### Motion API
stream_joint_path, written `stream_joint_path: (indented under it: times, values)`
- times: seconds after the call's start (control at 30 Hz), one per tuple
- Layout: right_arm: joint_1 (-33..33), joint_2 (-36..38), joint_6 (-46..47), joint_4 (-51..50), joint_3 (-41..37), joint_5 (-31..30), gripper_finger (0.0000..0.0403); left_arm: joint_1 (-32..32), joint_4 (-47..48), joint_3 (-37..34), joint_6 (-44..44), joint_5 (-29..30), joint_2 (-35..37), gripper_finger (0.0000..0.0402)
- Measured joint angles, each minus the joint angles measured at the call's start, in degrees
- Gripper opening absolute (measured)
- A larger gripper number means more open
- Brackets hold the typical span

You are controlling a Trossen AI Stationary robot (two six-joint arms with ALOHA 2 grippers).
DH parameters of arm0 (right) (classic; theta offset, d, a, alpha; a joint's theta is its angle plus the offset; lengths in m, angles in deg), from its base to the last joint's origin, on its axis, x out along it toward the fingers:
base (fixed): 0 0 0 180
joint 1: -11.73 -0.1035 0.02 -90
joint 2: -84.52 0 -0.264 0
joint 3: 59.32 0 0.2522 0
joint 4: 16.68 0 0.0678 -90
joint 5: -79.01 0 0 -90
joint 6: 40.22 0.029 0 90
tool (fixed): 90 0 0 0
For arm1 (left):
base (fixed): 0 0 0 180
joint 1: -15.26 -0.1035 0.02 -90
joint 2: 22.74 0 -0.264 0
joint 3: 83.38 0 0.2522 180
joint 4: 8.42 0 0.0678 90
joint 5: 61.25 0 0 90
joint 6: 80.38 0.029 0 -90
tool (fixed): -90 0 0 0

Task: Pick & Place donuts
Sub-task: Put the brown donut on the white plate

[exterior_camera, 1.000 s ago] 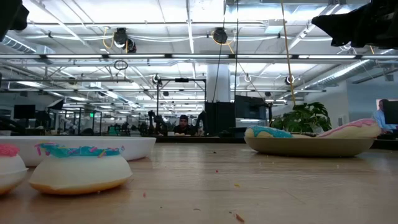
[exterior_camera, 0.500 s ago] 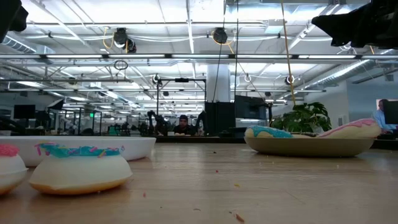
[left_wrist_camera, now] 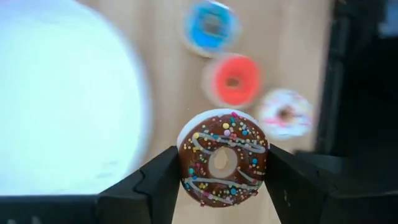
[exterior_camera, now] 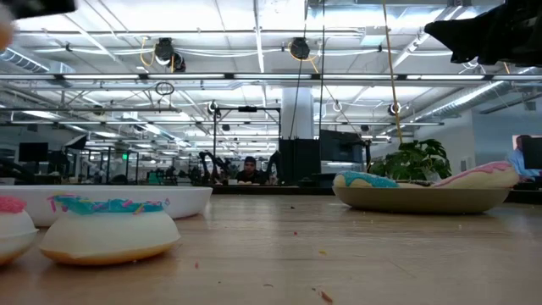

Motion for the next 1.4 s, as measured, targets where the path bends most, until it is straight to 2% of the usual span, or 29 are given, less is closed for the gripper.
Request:
stream_joint_path:
  times: [0.27, 0.47, 0.7, 0.83, 1.07, 1.4]
  values:
    - [0.0, 0.0, 0.0, 0.0, 0.0, 0.0, 0.0000, -8.6, 15.8, 0.3, 0.4, 3.0, 10.5, 0.0218]
    - [0.0, 0.0, -0.1, 0.0, 0.0, 0.0, 0.0000, -18.1, 23.6, 0.2, 5.9, 2.3, 11.5, 0.0218]
    - [0.0, 0.0, -0.1, 0.0, 0.0, 0.0, 0.0000, -27.5, 19.1, -1.6, 17.4, -2.7, 8.1, 0.0218]
    - [0.0, 0.0, -0.1, 0.0, 0.0, 0.0, 0.0000, -30.9, 10.0, -6.2, 22.7, -5.9, 6.3, 0.0218]
    - [0.0, 0.0, -0.1, 0.0, 0.0, 0.0, 0.0000, -33.1, -0.6, -11.7, 26.2, -9.5, 2.8, 0.0218]
    - [0.0, 0.0, -0.5, -0.3, 0.0, 0.0, 0.0000, -33.3, -0.1, -13.0, 27.8, -8.4, -5.1, 0.0218]
